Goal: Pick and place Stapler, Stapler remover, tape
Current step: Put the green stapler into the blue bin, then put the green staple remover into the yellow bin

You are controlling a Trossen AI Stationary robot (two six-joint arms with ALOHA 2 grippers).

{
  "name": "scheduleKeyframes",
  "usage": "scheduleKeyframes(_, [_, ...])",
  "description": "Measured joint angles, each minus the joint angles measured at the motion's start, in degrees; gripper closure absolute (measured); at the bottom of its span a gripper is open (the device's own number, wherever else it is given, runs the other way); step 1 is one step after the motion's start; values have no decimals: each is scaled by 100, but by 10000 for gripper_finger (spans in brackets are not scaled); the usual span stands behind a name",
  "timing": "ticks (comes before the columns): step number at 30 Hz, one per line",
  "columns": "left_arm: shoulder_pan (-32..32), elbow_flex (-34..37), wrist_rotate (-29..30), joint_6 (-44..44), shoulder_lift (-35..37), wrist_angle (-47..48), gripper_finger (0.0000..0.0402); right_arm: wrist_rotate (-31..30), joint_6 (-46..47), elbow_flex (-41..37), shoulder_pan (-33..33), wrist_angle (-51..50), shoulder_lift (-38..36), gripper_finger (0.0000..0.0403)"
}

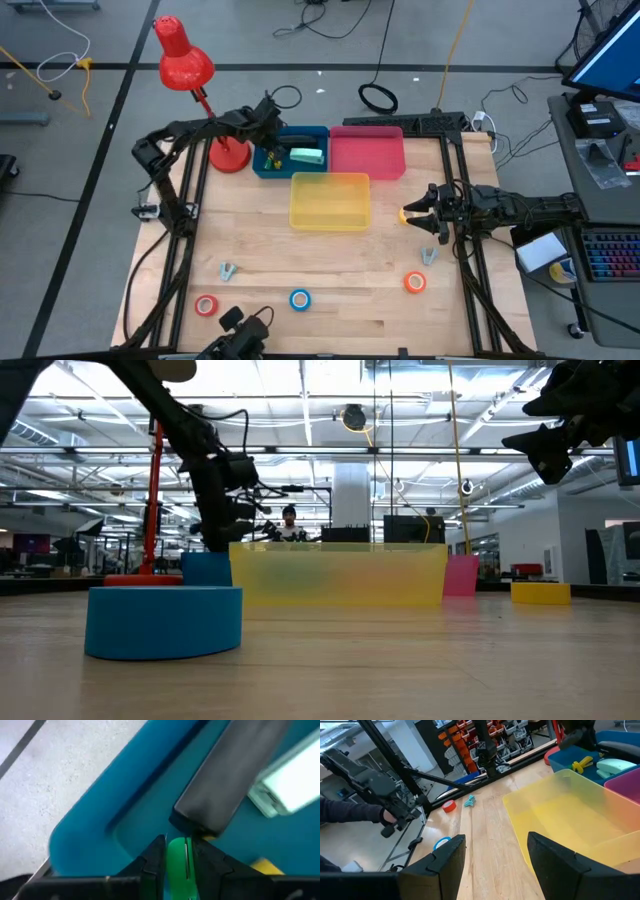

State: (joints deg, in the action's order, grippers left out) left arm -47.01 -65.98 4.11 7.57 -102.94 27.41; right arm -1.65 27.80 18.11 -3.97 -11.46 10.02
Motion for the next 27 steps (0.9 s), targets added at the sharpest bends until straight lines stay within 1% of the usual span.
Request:
scheduleKeyframes(5, [1,-2,43,-26,-238,-76,324,15,5,0,0,-2,2,195])
scheduleKeyframes(11, [5,-2,181,0,-260,-67,318,15,5,0,0,-2,0,195])
scheduleKeyframes(14, [5,-2,189,0,-260,-74,298,17,5,0,0,-2,0,195])
scheduleKeyframes(22, [5,-2,193,7,-208,-67,221,17,4,0,0,-2,0,195])
scheduleKeyframes(27, [36,-3,192,-259,180,91,197,20,5,0,0,0,0,195])
